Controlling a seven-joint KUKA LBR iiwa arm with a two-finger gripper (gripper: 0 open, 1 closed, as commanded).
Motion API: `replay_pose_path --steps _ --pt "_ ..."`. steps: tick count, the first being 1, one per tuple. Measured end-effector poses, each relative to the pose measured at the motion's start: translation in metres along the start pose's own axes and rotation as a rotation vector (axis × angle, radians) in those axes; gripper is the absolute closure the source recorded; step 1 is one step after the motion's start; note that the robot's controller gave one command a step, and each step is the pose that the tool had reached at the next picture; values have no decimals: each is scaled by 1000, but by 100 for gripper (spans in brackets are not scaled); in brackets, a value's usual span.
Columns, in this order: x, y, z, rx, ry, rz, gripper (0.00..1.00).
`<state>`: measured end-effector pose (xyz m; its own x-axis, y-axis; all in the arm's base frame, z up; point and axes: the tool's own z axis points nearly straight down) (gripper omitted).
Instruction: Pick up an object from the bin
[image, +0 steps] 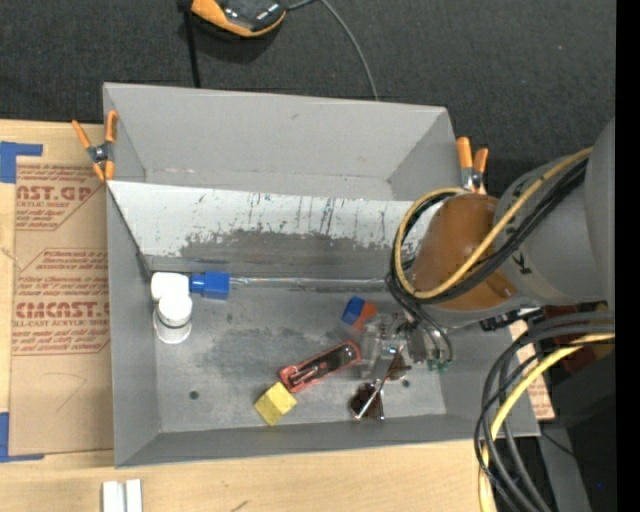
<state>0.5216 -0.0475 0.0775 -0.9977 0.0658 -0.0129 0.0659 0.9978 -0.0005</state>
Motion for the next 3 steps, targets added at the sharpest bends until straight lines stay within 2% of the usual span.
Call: replay_pose_path --steps 1,2,3 --pt "0 0 0 0 -1 0 0" --pt "0 0 0 0 0 0 0" --pt "11 30 3 2 -1 -60 0"
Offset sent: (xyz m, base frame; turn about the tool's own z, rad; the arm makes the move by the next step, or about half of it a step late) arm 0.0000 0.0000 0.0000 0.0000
